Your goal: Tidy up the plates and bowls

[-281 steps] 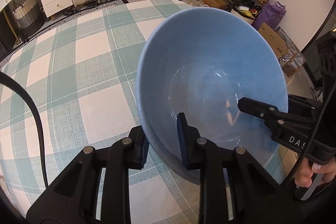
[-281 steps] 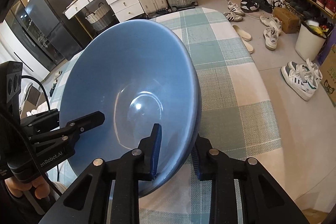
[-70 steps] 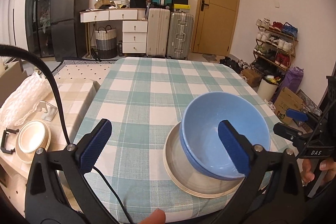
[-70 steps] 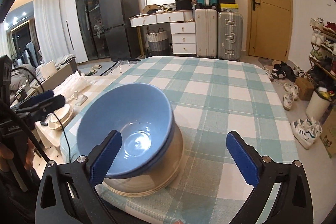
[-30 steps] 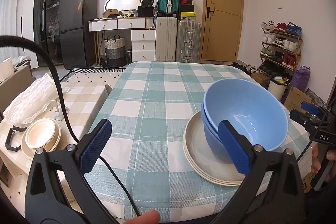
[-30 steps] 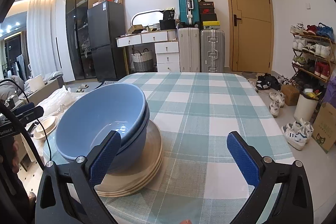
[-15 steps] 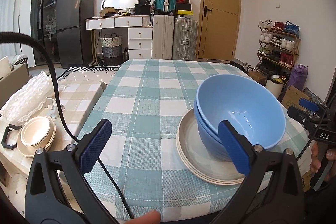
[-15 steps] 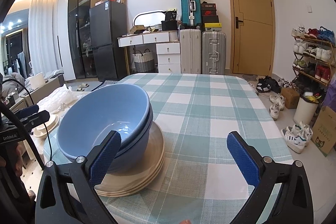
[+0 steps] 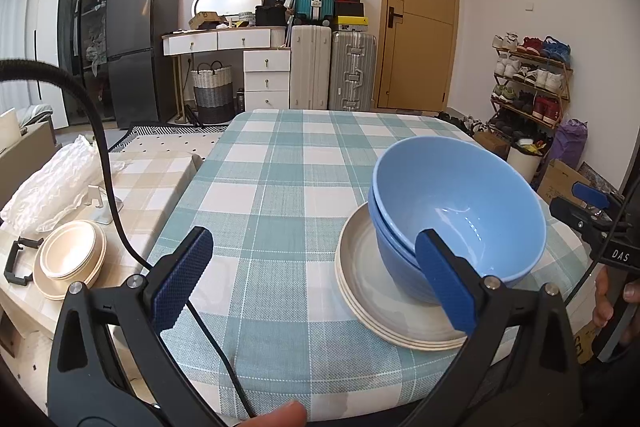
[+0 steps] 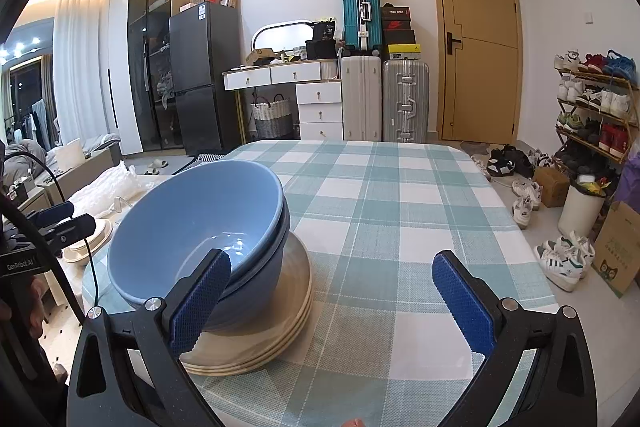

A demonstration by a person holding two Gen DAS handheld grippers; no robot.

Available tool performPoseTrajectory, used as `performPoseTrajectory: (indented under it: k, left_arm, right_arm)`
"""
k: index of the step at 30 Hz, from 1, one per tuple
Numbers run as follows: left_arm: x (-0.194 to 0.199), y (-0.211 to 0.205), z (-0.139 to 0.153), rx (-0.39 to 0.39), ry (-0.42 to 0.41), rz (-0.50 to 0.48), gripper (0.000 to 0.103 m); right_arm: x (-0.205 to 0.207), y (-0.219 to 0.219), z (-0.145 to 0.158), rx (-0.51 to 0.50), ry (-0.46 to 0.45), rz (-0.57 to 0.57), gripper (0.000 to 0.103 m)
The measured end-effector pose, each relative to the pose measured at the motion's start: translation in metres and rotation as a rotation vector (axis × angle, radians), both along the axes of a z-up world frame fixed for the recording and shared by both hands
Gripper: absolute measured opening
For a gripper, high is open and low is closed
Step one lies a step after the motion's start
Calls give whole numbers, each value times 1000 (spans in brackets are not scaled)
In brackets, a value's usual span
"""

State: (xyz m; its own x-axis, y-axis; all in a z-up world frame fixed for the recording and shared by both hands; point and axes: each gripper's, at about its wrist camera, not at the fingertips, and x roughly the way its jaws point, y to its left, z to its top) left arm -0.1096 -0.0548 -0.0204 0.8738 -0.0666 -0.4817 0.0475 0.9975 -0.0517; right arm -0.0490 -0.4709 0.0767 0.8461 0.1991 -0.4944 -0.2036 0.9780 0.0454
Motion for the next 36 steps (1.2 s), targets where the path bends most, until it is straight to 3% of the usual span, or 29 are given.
performPoseTrajectory:
  k: [36]
  left_arm:
    - [3,0,-1,11,-10,1,101]
  right_arm:
    - [4,-5,-3,30,11,-11,102]
